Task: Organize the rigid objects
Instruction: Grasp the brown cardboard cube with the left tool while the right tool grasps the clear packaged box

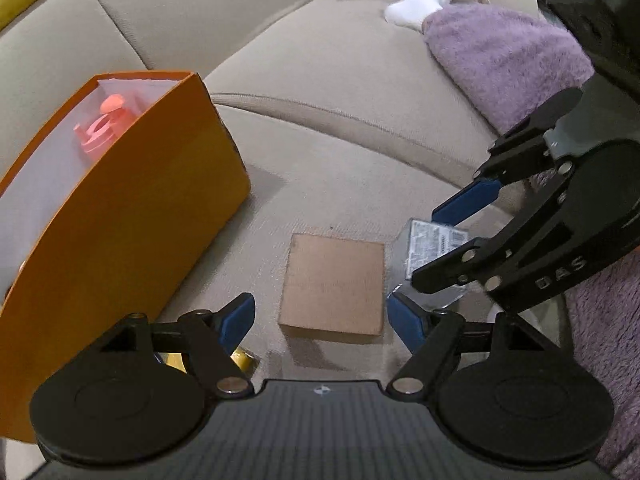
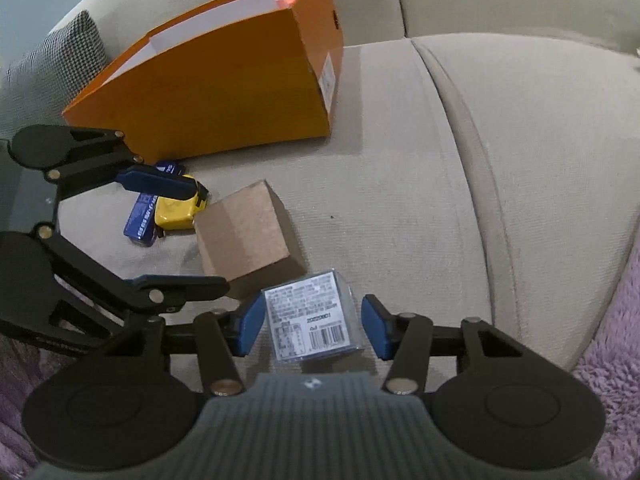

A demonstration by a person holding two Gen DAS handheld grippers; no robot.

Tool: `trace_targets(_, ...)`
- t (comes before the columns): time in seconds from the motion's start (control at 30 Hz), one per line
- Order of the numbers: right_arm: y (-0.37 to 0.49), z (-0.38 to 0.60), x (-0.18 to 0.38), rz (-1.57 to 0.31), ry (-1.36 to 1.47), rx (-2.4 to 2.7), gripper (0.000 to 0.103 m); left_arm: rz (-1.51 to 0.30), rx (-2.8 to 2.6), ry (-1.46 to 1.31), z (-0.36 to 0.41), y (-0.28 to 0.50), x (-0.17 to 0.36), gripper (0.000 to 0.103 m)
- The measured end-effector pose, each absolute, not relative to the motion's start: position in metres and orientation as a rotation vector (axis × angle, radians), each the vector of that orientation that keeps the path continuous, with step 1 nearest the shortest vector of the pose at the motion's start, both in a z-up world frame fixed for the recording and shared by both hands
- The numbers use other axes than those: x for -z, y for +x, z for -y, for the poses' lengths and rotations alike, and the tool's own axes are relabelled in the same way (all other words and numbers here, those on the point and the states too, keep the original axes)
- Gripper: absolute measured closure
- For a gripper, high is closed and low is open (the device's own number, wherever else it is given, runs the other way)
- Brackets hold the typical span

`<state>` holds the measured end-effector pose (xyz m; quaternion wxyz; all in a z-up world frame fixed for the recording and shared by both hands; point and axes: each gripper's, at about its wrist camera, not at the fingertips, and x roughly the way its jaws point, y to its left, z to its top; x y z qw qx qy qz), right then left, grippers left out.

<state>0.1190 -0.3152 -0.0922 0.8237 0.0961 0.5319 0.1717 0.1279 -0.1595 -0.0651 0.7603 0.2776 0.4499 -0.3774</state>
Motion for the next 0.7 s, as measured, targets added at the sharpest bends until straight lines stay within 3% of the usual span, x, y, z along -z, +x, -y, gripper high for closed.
trace_targets(0.2,0.119,0.319,0.093,-1.142,0.23,-0.367,0.047,-0.982,0.859,0.649,0.17,0.13,0.077,0.015)
trace_targets(0.3,0.118,0.315,0.092,-1.146,0.213,-0.374,0.047,-1.002,0.865,0.658,0.177,0.132,0.084,0.031)
trace_targets(0.4,0.119,0.313,0.097,-1.169,0.202,-0.369,0.047,-0.999,0.866,0.66,0.178,0.13,0.086,0.036)
trace_targets(0.7,0.126,0.299,0.103,-1.174,0.137,-0.344,0.049,-1.022,0.777,0.497,0.147,0.122,0.085,0.036)
